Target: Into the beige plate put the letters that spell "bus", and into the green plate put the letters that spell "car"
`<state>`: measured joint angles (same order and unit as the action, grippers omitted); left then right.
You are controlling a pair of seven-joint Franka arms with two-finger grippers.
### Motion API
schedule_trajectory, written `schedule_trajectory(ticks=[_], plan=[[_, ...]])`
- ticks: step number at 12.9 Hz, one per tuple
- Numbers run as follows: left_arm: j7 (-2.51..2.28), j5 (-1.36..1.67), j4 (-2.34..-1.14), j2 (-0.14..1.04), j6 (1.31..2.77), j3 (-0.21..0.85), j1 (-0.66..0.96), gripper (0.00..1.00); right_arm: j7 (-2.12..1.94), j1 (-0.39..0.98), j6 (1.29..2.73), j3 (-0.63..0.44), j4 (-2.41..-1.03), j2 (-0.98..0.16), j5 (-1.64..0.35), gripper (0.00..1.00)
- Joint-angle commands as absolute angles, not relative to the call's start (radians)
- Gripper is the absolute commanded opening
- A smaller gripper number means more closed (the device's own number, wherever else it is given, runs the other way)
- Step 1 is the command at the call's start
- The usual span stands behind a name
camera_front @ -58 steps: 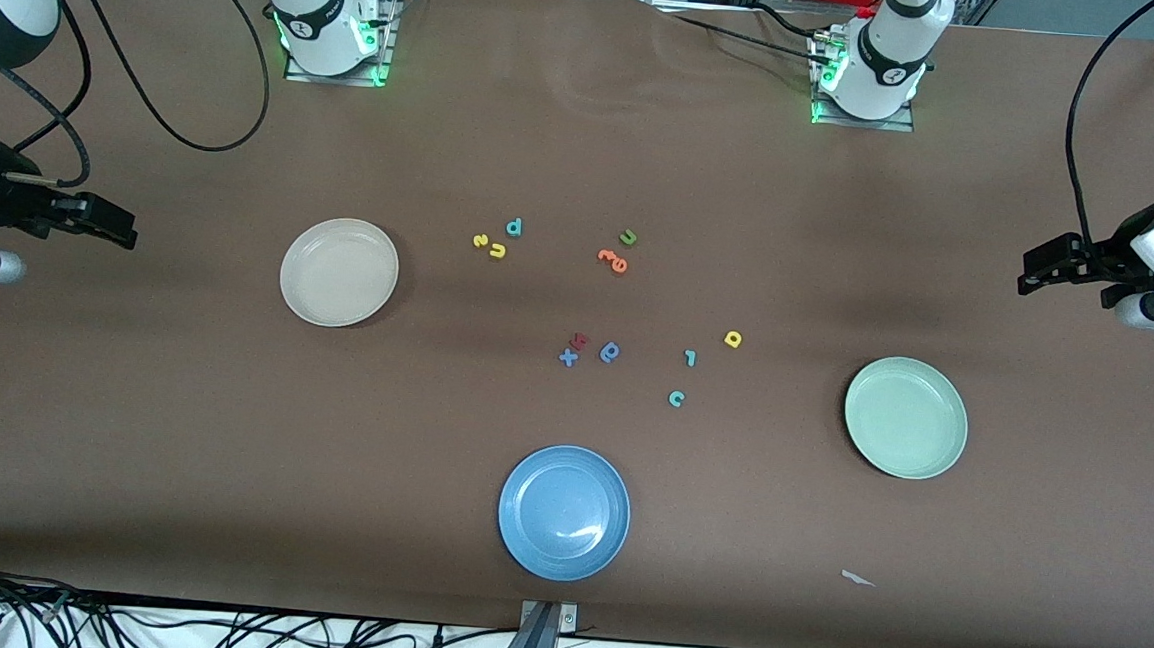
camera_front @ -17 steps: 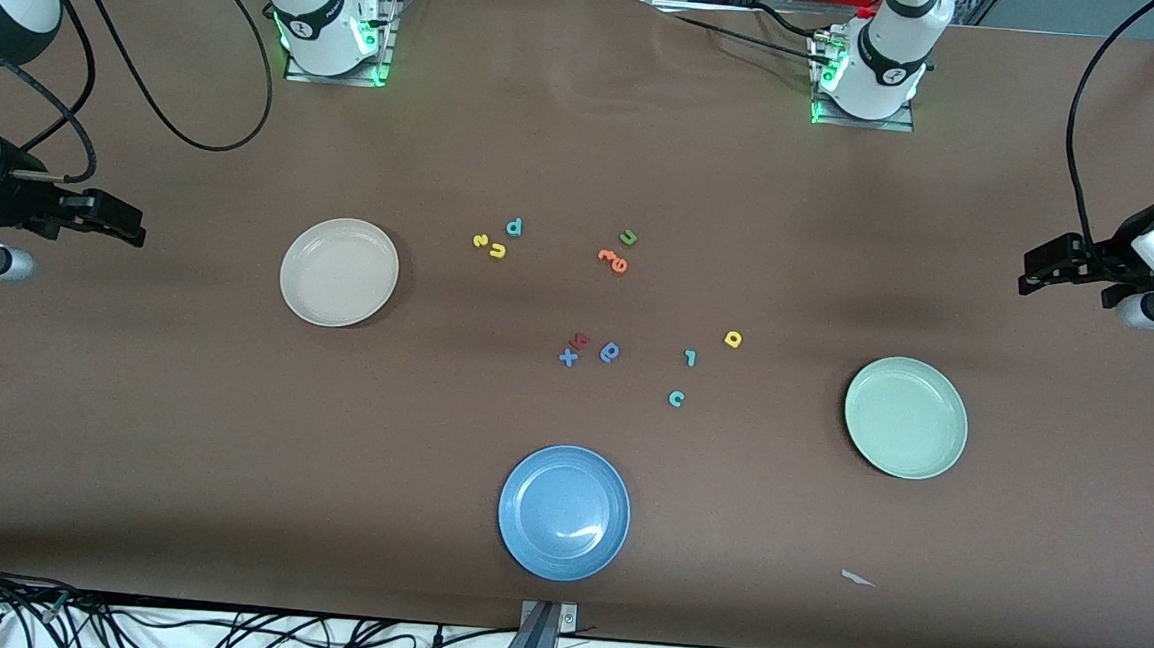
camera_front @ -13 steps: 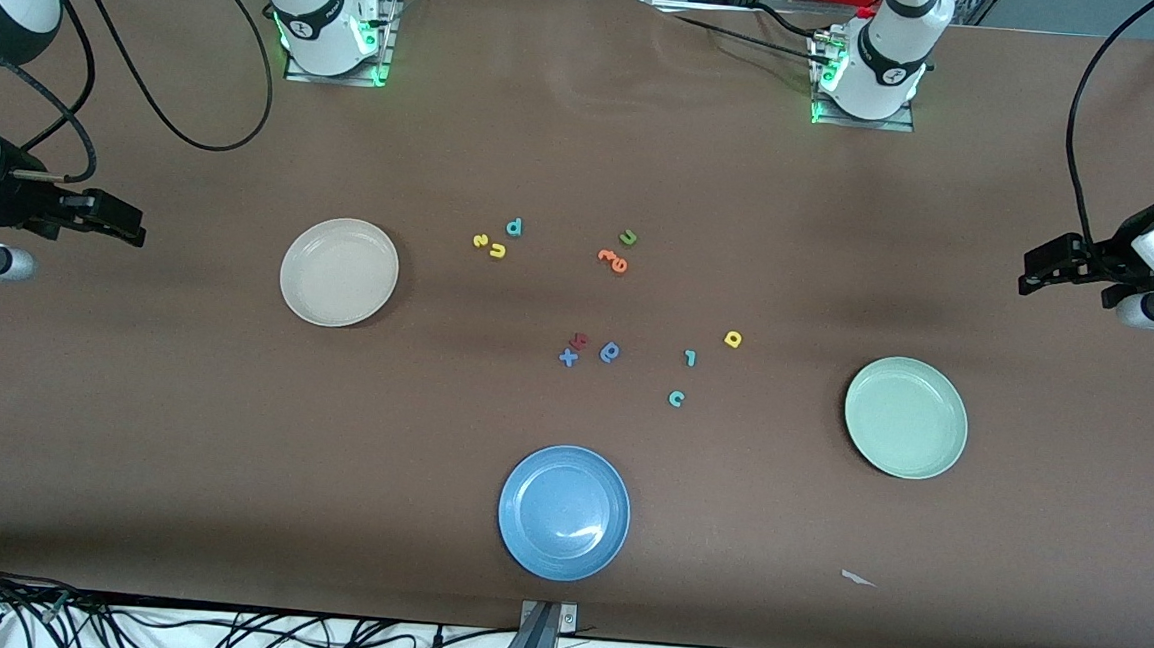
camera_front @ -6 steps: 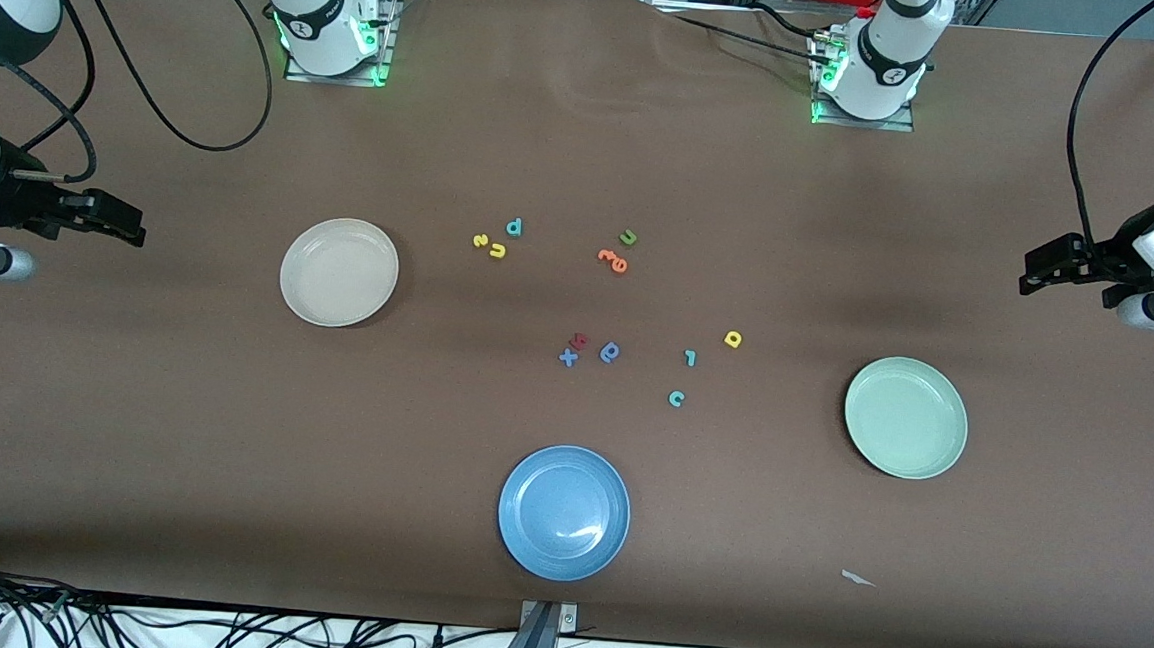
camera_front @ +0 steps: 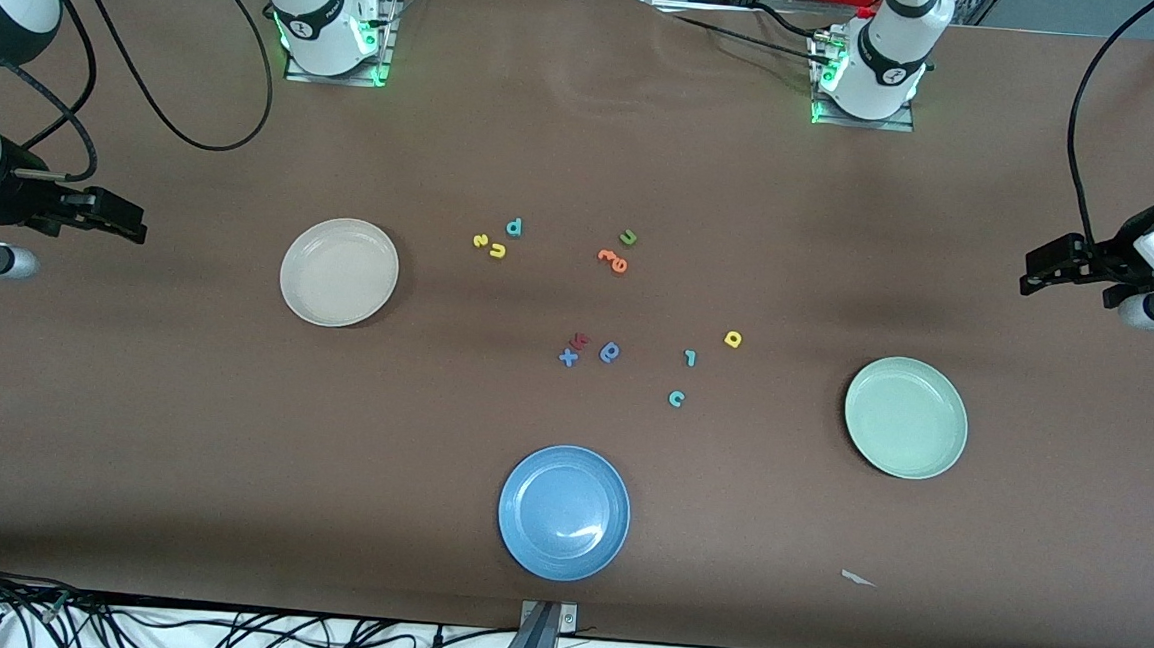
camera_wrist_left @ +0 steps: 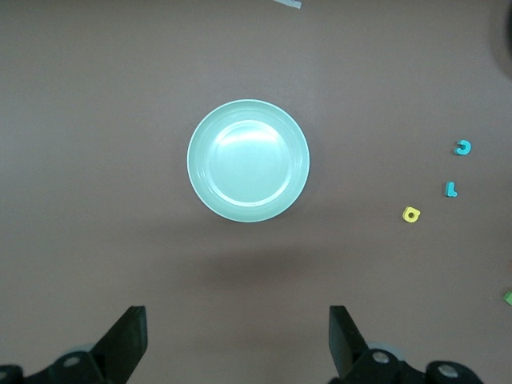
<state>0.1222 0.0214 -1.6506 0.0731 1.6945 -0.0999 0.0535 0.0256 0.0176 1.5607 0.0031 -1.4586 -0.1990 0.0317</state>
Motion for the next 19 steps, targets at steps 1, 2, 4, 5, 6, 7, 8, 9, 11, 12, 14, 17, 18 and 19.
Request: schedule_trajectory(ticks=[1,2,4,5,6,7,8,9,11,12,14,17,18,19], plan=[[0.137,-0.012,-1.64,0.069,1.677,-0.097,0.049,1.0,0.026,0.017,1.537,0.003,-1.456,-0.189,0.012,1.0],[0.137,-0.012,-1.64,0.069,1.677,-0.097,0.049,1.0,0.026,0.017,1.537,0.003,-1.456,-0.189,0.011,1.0],[0.137,-0.012,-1.64,0.069,1.677,-0.097,0.049,1.0,0.026,0.017,1.537,0.003,-1.456,-0.187,0.012,1.0],[0.137,-0.012,-1.64,0.069,1.677,-0.097,0.049,1.0,0.026,0.017,1.537,0.003,-1.456,-0.189,0.012,1.0],[0.135,-0.011,-1.64,0.069,1.677,-0.097,0.049,1.0,0.026,0.017,1.537,0.003,-1.456,-0.189,0.012,1.0],[0.124,-0.011,-1.64,0.074,1.678,-0.1,0.051,1.0,0.026,0.015,1.539,0.003,-1.456,-0.189,0.012,1.0],[0.121,-0.005,-1.638,0.09,1.678,-0.1,0.051,1.0,0.026,0.015,1.539,0.003,-1.456,-0.189,0.011,1.0],[0.124,0.001,-1.64,0.097,1.678,-0.097,0.051,1.0,0.026,0.017,1.539,0.003,-1.456,-0.189,0.012,1.0],[0.124,0.003,-1.64,0.132,1.678,-0.094,0.067,1.0,0.026,0.015,1.539,0.003,-1.456,-0.189,0.012,1.0],[0.12,0.015,-1.64,0.161,1.683,-0.084,0.086,1.0,0.026,0.015,1.539,0.003,-1.456,-0.189,0.011,1.0],[0.091,0.081,-1.646,0.225,1.754,-0.074,0.117,1.0,0.026,0.015,1.539,0.003,-1.456,-0.189,0.012,1.0],[0.063,0.11,-1.652,0.299,1.831,-0.055,0.153,1.0,0.023,0.015,1.542,0.003,-1.454,-0.19,0.012,1.0],[0.002,0.11,-1.654,0.325,1.863,-0.054,0.187,1.0,0.021,0.017,1.542,0.003,-1.454,-0.192,0.012,1.0],[-0.056,0.11,-1.657,0.356,1.903,-0.052,0.221,1.0,0.015,0.015,1.549,0.003,-1.453,-0.195,0.012,1.0]])
